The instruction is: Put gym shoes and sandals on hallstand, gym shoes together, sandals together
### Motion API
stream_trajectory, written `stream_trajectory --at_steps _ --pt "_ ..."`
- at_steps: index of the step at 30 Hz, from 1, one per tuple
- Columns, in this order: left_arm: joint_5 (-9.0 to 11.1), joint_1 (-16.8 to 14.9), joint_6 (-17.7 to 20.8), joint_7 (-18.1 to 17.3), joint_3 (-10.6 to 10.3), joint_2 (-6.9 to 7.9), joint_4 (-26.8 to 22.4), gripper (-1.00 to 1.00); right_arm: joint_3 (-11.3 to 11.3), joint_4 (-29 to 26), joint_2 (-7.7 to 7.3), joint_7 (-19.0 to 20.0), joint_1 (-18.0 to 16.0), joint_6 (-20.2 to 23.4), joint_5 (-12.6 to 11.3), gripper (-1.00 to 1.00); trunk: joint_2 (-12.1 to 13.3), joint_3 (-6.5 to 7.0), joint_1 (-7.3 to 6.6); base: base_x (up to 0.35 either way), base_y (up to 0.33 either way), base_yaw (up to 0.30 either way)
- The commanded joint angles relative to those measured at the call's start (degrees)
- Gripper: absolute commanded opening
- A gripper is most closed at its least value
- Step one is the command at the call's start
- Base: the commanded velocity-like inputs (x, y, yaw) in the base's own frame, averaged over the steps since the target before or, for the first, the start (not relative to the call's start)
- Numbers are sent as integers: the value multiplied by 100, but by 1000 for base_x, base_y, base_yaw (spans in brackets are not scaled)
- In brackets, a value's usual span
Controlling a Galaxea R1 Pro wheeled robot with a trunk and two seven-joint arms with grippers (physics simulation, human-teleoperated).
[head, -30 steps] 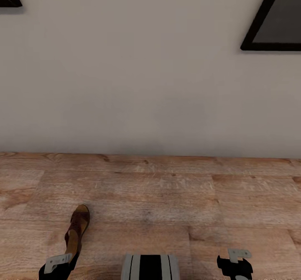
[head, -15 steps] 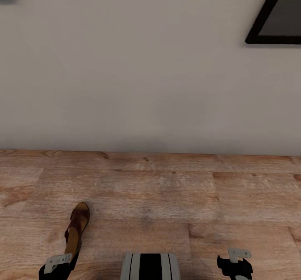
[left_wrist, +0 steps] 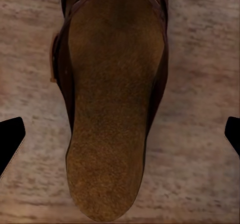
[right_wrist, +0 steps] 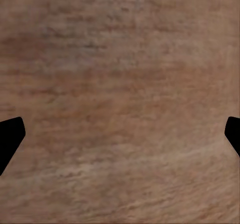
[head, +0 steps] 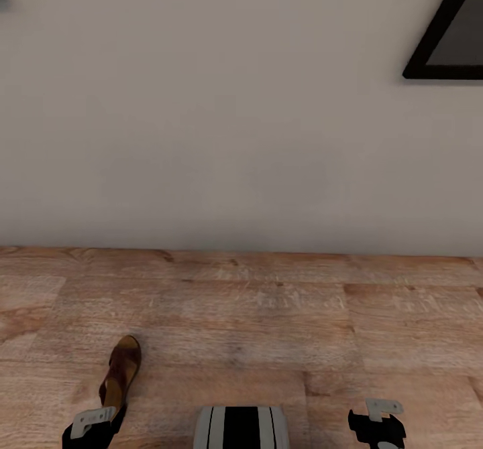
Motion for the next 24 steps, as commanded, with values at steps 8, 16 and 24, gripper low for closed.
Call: stream_trajectory --at_steps 8,16,24 --pt "0 -1 0 0 2 0 2 100 -1 0 -1 0 0 0 0 100 0 0 0 71 0 0" --pt "0 2 0 0 3 0 2 100 0 0 -2 0 0 0 0 100 0 0 0 80 16 0" --pt "0 3 1 0 3 0 4 100 -1 0 -2 0 0 0 0 100 0 0 0 138 49 0"
